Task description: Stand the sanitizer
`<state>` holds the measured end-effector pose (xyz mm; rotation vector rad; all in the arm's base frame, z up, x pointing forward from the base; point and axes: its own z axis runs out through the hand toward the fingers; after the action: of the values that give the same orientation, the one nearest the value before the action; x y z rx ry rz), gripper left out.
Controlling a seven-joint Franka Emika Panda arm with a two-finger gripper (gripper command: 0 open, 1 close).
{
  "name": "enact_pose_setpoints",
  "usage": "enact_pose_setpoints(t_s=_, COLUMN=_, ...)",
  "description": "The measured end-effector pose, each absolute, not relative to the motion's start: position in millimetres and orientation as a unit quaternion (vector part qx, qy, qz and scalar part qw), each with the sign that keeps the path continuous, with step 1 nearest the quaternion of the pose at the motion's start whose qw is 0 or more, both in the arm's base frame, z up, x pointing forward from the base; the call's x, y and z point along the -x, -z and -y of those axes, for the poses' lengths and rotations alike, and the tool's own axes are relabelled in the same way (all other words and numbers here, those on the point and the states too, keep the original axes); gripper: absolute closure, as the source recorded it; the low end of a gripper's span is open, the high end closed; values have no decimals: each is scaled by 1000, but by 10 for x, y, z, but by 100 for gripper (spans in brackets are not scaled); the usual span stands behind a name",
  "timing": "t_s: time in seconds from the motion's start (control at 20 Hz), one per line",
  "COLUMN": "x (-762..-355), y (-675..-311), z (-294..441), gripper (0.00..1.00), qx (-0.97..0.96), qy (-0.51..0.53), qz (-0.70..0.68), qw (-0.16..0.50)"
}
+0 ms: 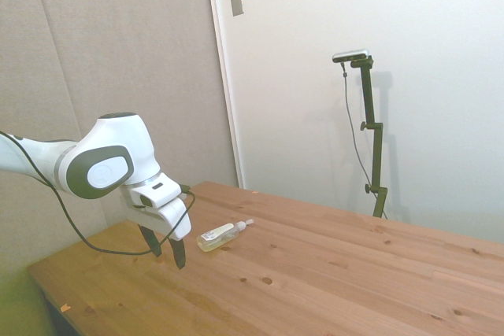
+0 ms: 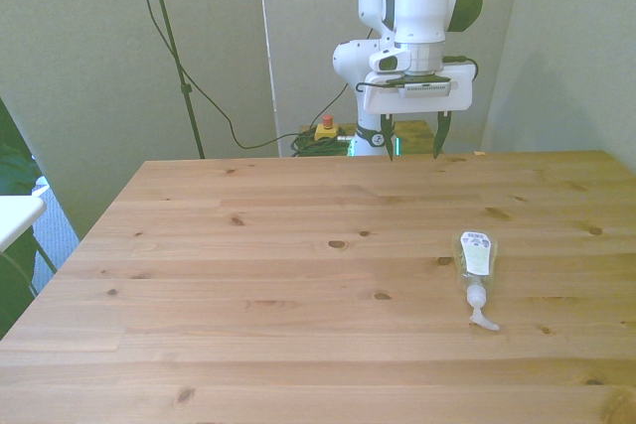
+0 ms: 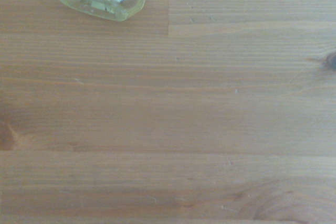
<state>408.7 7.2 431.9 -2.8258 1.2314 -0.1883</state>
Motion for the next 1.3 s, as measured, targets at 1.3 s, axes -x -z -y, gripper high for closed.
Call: enact_pose_setpoints(t_s=1.3, x=-6639, y=-4174, z=-831, gripper=0, qx=838, qy=156, qz=-520, qw=61)
